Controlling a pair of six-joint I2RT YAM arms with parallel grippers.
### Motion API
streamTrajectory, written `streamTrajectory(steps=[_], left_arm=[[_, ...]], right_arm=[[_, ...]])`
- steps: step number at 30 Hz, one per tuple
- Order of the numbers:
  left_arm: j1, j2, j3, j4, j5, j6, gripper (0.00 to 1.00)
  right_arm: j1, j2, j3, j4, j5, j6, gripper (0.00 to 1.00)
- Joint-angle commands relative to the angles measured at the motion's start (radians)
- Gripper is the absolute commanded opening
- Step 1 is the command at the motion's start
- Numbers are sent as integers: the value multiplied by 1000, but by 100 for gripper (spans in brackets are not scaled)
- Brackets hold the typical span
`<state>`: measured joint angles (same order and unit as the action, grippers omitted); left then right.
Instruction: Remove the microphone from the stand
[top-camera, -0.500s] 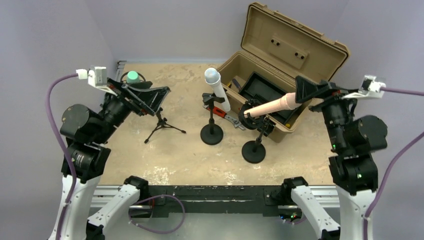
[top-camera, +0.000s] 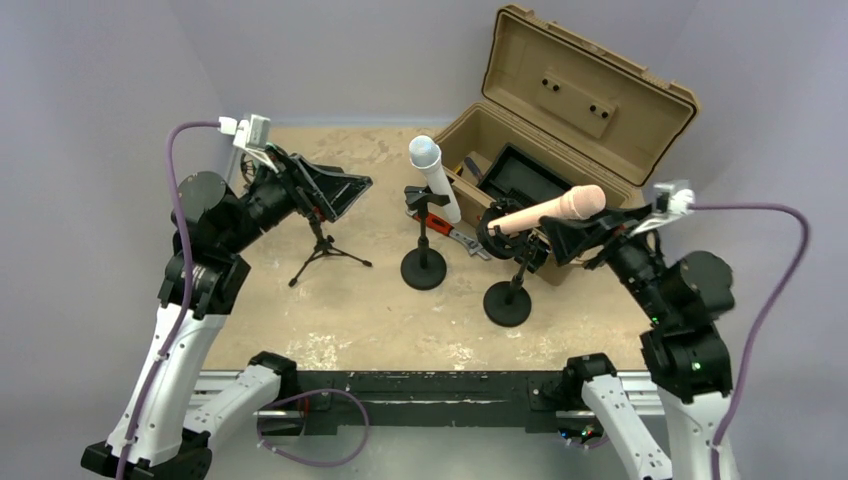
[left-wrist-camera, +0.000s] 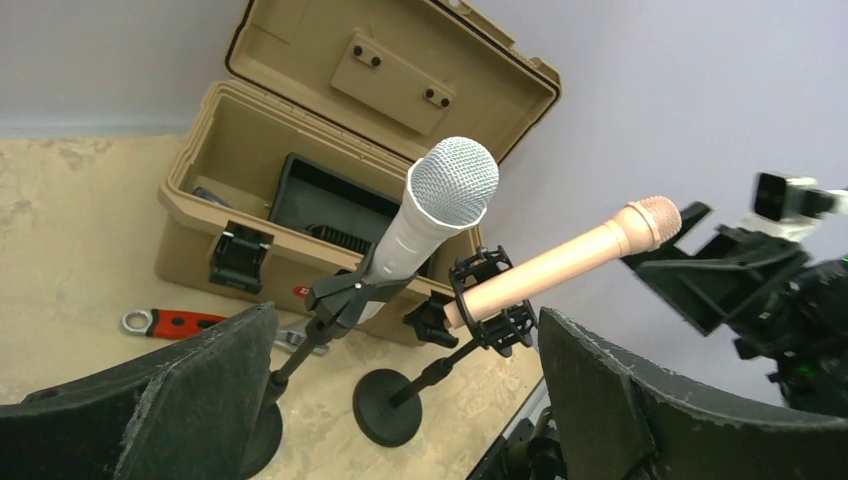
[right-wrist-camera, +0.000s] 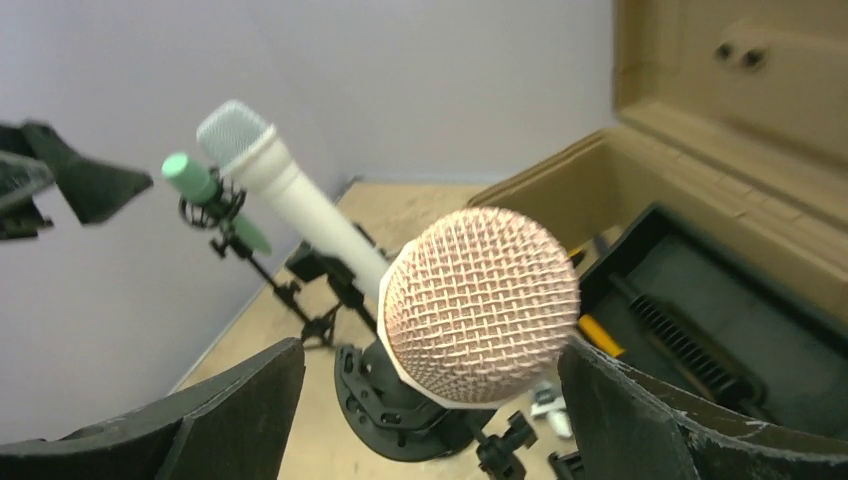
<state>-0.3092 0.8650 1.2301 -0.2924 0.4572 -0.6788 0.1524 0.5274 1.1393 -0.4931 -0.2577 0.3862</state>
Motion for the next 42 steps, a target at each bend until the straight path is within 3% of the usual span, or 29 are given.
streamTrajectory(steps=[1, 8, 20, 28, 33, 42], left_arm=[[5, -17, -3, 88, 80, -19, 100], [-4, -20, -30, 156, 148, -45, 100], [-148, 50, -12, 217, 139, -28, 99], [-220, 81, 11, 213, 116, -12, 95], [-243, 101, 22, 204, 104, -6, 95], [-258, 131, 60, 179, 98, 12, 94]], right_arm=[[7, 19, -86, 143, -255, 25, 95], [7, 78, -156, 198, -192, 33, 87], [7, -14, -218, 262, -118, 61, 76], [7, -35, -231, 299, -102, 57, 58], [7, -33, -200, 281, -61, 42, 40], [7, -26, -106, 239, 2, 21, 27]])
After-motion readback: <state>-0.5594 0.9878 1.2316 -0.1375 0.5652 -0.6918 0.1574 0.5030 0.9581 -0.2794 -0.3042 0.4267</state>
